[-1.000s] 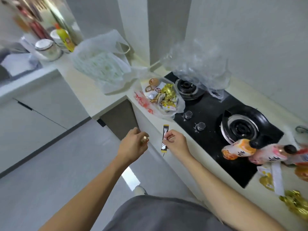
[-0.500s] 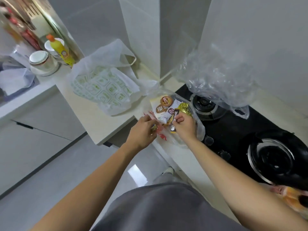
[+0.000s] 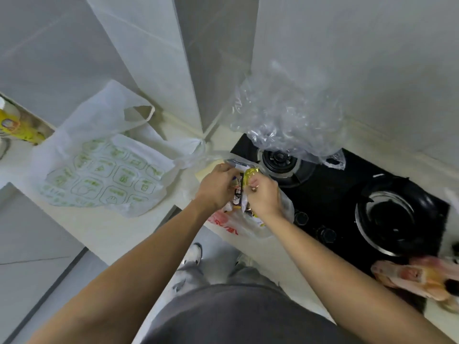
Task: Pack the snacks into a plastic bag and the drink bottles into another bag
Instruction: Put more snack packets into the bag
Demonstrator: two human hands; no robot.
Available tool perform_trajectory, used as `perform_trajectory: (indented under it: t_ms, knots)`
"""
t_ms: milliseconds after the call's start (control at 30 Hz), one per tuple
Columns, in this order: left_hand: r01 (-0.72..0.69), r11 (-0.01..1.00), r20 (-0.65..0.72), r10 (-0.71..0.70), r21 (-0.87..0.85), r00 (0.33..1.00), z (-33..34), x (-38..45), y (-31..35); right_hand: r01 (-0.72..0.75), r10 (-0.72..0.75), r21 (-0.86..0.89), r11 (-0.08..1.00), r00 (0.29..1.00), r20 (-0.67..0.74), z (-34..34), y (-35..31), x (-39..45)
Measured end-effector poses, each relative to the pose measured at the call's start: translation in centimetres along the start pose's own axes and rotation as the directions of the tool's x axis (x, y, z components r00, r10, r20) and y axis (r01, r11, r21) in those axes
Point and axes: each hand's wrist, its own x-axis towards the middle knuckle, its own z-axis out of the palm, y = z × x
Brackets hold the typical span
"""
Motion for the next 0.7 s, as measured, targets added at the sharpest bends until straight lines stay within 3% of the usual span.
perform_trajectory:
  t_ms: [167,400,700]
  knots:
    - [-0.123,0.992,0.035,0.124,-0.025,0.992,0.2,-0.1,-1.6,-0.130,0.125,-0.048,0.990,0.988,-0.091,-0.9,0.0,-2.9]
    - [-0.334,0.942,-0.011,0.334,-0.034,0.943,-1.6,-2.5,-3.2,-0.195,0.177,-0.035,0.980,0.943,-0.282,-0.5,-0.8,-8.2]
    - [-0.580,0.809,0.079,0.575,0.098,0.815,0.4,-5.6,4.4,-0.345,0.289,-0.067,0.936,0.864,-0.412,-3.2,3.6,-18.1]
